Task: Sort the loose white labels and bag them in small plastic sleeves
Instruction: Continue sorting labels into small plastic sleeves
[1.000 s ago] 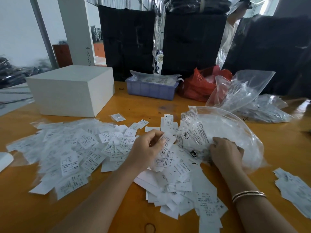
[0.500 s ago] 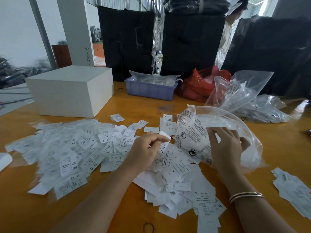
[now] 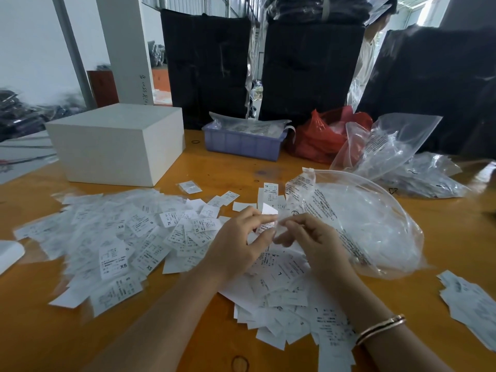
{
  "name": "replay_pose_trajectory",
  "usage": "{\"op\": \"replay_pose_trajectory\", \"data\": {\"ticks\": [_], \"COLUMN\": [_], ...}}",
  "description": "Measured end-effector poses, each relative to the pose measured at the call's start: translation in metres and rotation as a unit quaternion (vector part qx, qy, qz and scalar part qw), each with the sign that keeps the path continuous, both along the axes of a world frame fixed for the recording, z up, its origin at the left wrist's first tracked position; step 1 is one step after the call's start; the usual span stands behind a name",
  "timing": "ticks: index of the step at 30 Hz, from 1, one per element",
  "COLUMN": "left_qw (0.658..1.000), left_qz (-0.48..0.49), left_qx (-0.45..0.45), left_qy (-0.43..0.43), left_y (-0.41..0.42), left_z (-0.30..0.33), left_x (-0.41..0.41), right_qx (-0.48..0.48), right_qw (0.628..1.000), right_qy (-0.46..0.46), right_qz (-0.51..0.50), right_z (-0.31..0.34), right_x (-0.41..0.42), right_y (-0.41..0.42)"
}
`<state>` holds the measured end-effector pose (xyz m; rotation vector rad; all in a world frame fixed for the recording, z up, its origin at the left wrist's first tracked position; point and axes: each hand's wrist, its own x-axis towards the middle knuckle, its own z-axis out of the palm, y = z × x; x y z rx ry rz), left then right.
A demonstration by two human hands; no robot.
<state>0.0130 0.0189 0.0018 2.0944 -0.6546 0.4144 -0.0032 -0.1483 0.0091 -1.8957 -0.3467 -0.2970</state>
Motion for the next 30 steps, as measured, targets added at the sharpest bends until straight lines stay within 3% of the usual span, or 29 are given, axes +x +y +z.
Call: {"op": "replay_pose_trajectory", "data": {"ticks": [8, 14, 25, 28, 30], "left_qw": [0.994, 0.985, 0.979, 0.976, 0.975], "left_qz": [-0.023, -0.035, -0.019, -0.048, -0.074], "left_qx": [-0.064, -0.058, -0.135, -0.146, -0.15], "left_qy": [0.089, 0.161, 0.155, 0.152, 0.149], "left_y": [-0.0011, -0.0006, 0.0002, 0.0013, 0.0014], "left_z": [0.0036, -0.0009, 0.0007, 0.0005, 0.0007], "left_x": [0.0026, 0.0047, 0.0064, 0.0049, 0.0044], "right_qx": [0.124, 0.209, 0.19, 0.24, 0.193], "right_qw": [0.99, 0.972, 0.975, 0.968, 0.979], "right_qy": [0.026, 0.046, 0.05, 0.056, 0.071], "right_qz": [0.061, 0.097, 0.102, 0.05, -0.001], "right_z": [-0.001, -0.0025, -0.0057, -0.0044, -0.0041], "right_x": [0.001, 0.002, 0.0041, 0.0055, 0.0054], "right_y": [-0.001, -0.0053, -0.0055, -0.0062, -0.006]}}
